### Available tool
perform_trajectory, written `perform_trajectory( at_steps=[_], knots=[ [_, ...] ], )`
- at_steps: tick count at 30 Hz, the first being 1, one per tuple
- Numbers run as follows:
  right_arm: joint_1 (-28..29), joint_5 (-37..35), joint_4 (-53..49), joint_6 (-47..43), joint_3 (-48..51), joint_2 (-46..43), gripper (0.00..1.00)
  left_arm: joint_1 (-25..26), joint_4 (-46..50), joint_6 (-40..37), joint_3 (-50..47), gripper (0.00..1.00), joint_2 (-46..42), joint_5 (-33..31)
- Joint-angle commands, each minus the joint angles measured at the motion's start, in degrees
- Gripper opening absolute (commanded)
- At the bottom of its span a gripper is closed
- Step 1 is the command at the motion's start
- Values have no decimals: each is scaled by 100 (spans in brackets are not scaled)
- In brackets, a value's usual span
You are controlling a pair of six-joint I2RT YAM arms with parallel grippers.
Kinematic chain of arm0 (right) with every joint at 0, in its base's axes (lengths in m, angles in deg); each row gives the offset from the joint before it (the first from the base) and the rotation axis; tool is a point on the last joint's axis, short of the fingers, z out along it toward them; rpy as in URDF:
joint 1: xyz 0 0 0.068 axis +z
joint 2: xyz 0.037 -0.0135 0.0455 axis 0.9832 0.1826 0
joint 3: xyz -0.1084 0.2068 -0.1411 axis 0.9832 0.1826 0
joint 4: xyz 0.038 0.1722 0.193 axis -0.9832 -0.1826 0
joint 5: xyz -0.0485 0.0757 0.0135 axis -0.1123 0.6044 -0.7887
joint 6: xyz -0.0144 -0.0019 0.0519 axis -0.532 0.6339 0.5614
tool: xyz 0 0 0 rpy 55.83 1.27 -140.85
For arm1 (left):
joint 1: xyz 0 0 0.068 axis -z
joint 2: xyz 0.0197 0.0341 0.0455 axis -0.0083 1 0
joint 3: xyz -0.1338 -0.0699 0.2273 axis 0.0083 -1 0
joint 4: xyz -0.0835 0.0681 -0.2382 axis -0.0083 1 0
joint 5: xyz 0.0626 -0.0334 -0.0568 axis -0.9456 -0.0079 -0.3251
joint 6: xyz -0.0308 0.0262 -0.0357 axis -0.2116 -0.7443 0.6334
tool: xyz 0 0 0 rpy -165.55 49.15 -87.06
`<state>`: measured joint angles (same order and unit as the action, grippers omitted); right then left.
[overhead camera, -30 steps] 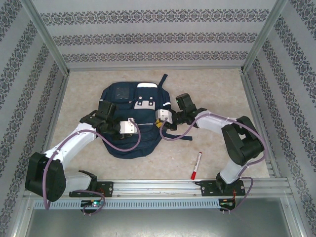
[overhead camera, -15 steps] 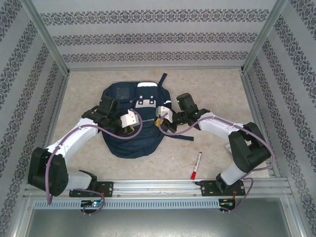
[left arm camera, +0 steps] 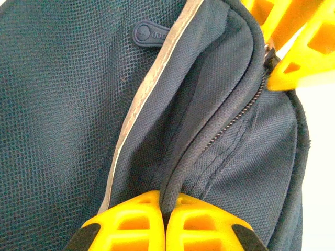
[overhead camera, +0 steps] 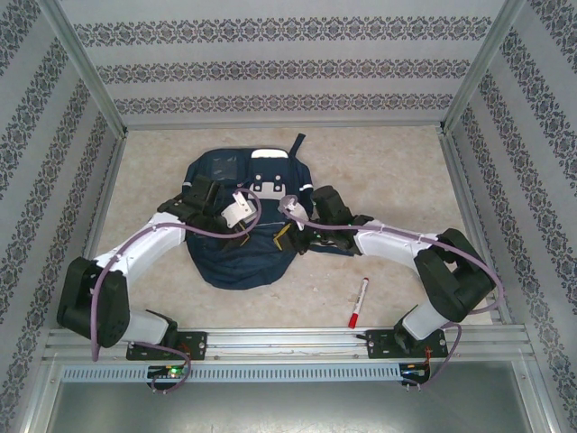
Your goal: Pack books, pencil case, and school supplies into a backpack
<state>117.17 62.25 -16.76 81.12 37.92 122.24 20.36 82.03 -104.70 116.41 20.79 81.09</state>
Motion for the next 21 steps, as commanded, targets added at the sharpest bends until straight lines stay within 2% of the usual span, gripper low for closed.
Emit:
perform_trajectory(
  at_steps=[1,4,7,10,14,17,21],
  knots=[
    [426,189,1659,1902,169,87,20,293,-1631,729,186,0,81,860],
    [626,313,2260,2456,252,247,22,296,-1696,816,210,0,166,880],
    [576,362,2024,2749,198,267,22,289,-1406,549,325,0,260,937],
    [263,504,1779,3024,238,168,15,274,-504,-162,626,0,378,1194],
    [-491,1634,1071,3155,-23,-3,5,274,905,-1120,1060,0,554,1075],
    [-736,2079,70,2785,-422,-47,1,259,1243,-1042,1271,0,697,1148],
    [-444,2020,-217,2896,-745,120,2,274,1189,-616,1459,0,899,1688]
  ],
)
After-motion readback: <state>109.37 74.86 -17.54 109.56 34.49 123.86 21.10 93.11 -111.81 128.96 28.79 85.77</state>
